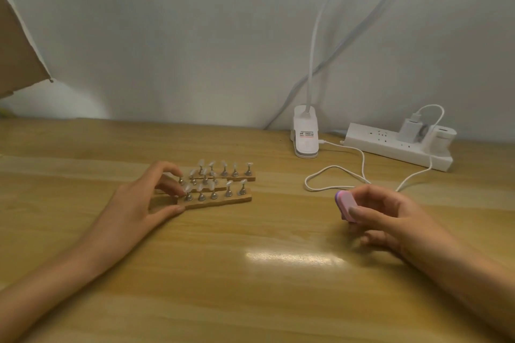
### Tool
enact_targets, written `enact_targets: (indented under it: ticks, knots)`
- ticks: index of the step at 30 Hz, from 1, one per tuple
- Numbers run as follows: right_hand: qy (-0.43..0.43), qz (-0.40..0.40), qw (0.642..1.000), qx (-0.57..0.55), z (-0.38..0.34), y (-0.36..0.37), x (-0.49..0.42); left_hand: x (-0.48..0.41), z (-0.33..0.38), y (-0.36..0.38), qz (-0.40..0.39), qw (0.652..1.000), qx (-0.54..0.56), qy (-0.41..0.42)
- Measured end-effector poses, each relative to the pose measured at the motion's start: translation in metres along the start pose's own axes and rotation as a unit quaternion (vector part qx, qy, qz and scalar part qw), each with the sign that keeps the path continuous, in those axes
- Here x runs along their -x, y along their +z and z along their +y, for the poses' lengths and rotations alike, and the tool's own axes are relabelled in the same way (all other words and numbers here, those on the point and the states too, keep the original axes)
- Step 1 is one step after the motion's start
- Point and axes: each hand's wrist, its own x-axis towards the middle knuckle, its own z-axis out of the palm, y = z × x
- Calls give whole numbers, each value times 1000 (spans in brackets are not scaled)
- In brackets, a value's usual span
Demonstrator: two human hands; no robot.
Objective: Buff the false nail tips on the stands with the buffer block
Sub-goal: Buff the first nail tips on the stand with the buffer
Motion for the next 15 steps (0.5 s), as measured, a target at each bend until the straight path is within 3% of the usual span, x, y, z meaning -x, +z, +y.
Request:
enact_targets:
  ticks: [6, 15]
  knots:
    - [16, 12, 998, -54, 4, -7, 2, 4, 44, 16, -83, 993, 69, 39]
    - [-46, 43, 995, -76, 7, -6, 9, -29, 105, 70, -233, 946, 215, 72]
